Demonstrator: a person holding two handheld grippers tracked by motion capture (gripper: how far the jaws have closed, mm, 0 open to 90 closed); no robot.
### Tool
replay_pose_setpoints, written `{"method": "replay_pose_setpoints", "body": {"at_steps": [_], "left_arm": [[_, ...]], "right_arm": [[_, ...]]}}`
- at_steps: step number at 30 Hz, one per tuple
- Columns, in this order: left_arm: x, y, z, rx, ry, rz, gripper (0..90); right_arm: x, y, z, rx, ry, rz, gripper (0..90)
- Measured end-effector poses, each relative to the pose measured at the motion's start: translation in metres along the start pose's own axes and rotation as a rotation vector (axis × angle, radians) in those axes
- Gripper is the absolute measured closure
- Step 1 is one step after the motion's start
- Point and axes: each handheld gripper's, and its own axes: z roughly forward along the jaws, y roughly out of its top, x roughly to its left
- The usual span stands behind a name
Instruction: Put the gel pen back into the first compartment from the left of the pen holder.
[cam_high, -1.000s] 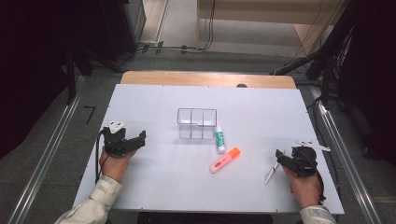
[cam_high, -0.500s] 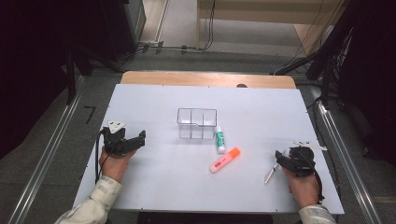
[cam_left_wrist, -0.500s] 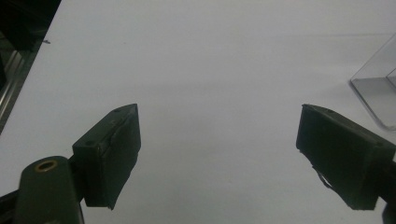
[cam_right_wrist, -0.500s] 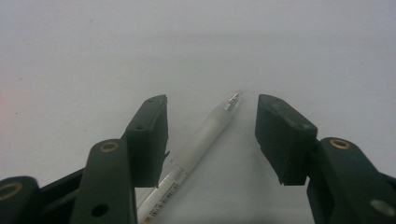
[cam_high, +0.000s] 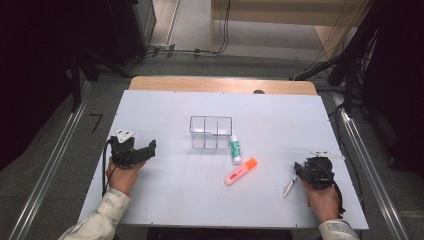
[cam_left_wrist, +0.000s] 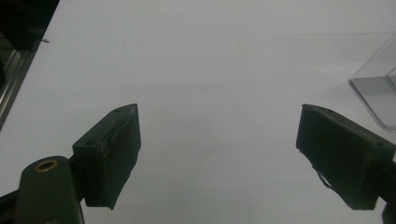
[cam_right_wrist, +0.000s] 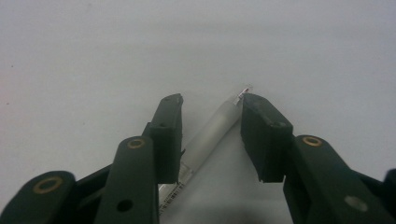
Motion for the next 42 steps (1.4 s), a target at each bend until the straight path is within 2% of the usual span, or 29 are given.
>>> {"method": "replay_pose_setpoints", "body": {"at_steps": [17, 24, 27, 30, 38, 42], "left_arm": [[0.000, 0.000, 0.001, 0.006, -0.002, 0.004, 14.7], [0.000, 0.000, 0.001, 0.003, 0.000, -0.001, 14.7], [0.000, 0.000, 0.001, 0.001, 0.000, -0.004, 14.7], [0.000, 0.000, 0.001, 0.001, 0.000, -0.004, 14.7], [0.000, 0.000, 0.001, 0.002, 0.001, -0.003, 14.7], [0.000, 0.000, 0.001, 0.001, 0.002, -0.004, 14.7]], "right_arm": [[-0.002, 0.003, 0.001, 0.013, 0.049, -0.015, 78.1], [0.001, 0.003, 0.001, 0.014, 0.063, -0.049, 78.7], [0.007, 0.005, -0.003, -0.018, 0.072, -0.081, 79.0], [0.010, 0.005, -0.004, -0.024, 0.085, -0.091, 79.0], [0.013, 0.007, -0.009, -0.054, 0.109, -0.102, 79.0], [0.014, 0.009, -0.012, -0.071, 0.132, -0.090, 79.0]]}}
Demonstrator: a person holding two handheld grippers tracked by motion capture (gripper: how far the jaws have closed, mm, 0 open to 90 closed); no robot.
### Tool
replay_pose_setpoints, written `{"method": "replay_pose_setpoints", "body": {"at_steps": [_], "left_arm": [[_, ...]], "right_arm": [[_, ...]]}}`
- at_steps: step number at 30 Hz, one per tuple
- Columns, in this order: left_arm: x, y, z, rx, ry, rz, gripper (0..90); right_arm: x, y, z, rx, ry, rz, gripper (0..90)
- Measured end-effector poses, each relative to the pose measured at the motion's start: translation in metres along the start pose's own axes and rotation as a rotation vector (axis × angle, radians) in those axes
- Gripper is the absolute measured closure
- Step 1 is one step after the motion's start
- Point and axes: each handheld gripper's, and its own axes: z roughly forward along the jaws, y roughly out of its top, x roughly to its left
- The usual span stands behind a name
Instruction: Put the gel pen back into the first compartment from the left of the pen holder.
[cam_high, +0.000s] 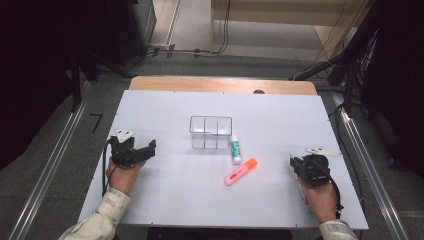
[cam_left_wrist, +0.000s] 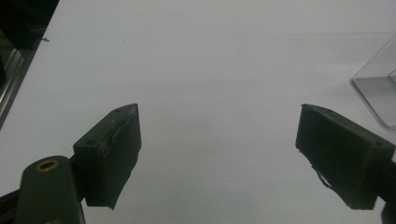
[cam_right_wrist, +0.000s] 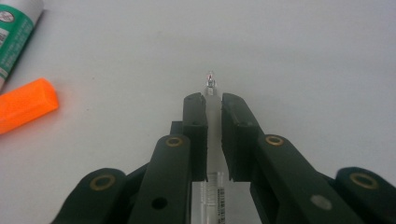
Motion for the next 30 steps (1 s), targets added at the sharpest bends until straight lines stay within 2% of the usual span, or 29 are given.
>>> {"method": "replay_pose_setpoints", "body": {"at_steps": [3, 11, 20, 30], "left_arm": [[0.000, 0.000, 0.000, 0.000, 0.000, 0.000, 14.7], [0.000, 0.000, 0.000, 0.000, 0.001, 0.000, 14.6], [0.001, 0.000, 0.000, 0.003, 0.002, 0.000, 14.7], [0.001, 0.000, 0.000, 0.002, -0.002, -0.002, 14.6]], "right_arm": [[0.000, 0.003, -0.003, -0.022, 0.018, 0.009, 79.0], [0.006, 0.009, -0.004, -0.035, 0.039, 0.015, 79.0], [0.028, 0.022, -0.001, -0.060, 0.084, -0.021, 78.9], [0.068, 0.052, 0.005, -0.091, 0.158, -0.069, 78.9]]}}
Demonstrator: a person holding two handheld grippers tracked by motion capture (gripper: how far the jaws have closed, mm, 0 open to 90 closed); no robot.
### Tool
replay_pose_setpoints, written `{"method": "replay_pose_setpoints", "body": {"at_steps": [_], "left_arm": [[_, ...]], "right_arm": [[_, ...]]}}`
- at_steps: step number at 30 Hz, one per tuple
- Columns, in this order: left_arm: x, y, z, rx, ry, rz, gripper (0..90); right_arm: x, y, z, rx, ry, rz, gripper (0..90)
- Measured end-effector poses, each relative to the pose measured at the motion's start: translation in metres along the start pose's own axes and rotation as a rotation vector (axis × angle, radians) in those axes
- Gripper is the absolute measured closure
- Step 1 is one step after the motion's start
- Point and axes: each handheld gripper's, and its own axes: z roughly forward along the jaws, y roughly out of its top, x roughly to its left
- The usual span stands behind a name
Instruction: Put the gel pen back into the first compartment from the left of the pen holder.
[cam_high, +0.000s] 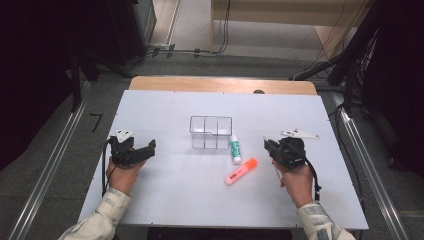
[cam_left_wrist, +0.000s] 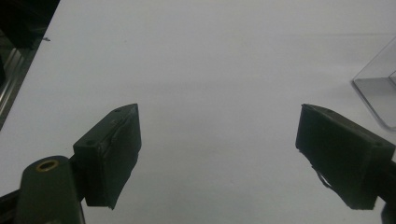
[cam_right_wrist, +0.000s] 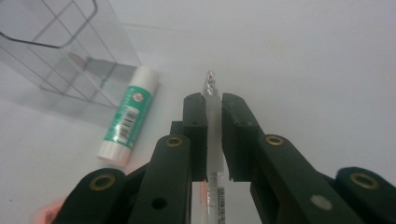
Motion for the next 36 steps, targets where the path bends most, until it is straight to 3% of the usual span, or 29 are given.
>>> {"method": "replay_pose_setpoints", "body": {"at_steps": [20, 36], "left_arm": [[0.000, 0.000, 0.000, -0.003, -0.004, -0.002, 14.7], [0.001, 0.000, 0.000, -0.005, -0.008, -0.003, 14.7]], "right_arm": [[0.045, 0.045, 0.021, -0.035, 0.076, -0.048, 78.9], [0.068, 0.064, 0.037, -0.036, 0.111, -0.055, 78.9]]}}
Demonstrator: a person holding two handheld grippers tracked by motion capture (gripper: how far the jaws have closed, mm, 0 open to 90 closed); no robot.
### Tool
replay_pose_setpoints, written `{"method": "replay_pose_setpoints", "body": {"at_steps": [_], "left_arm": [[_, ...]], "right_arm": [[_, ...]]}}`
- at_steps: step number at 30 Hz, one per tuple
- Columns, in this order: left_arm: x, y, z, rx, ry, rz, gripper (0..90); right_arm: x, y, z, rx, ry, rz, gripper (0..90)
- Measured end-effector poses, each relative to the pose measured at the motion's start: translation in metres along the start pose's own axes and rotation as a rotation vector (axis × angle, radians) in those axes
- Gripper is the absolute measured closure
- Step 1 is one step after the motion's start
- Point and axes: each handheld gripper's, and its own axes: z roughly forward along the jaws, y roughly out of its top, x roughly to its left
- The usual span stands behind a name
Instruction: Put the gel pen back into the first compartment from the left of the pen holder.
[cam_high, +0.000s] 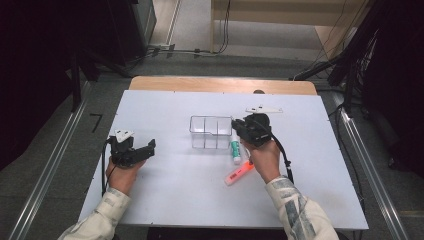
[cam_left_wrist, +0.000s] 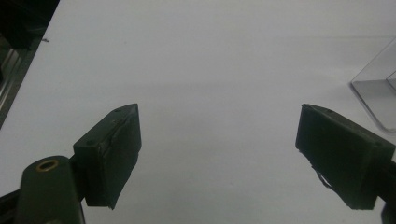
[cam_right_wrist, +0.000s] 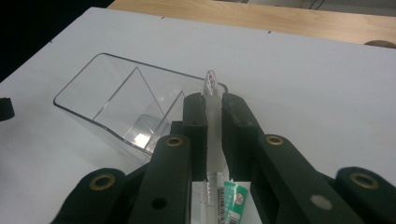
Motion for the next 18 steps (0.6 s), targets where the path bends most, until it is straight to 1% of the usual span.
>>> {"method": "replay_pose_setpoints", "body": {"at_steps": [10, 13, 18], "left_arm": [[0.001, 0.000, 0.000, -0.004, -0.004, -0.005, 14.7], [0.001, 0.000, 0.000, -0.006, -0.005, -0.007, 14.7], [0.001, 0.000, -0.001, -0.007, -0.007, -0.007, 14.7]], "right_arm": [[0.015, 0.015, 0.012, 0.003, 0.017, -0.021, 78.9], [0.021, 0.021, 0.019, 0.007, 0.022, -0.030, 78.9], [0.026, 0.027, 0.026, 0.010, 0.030, -0.030, 78.9]]}}
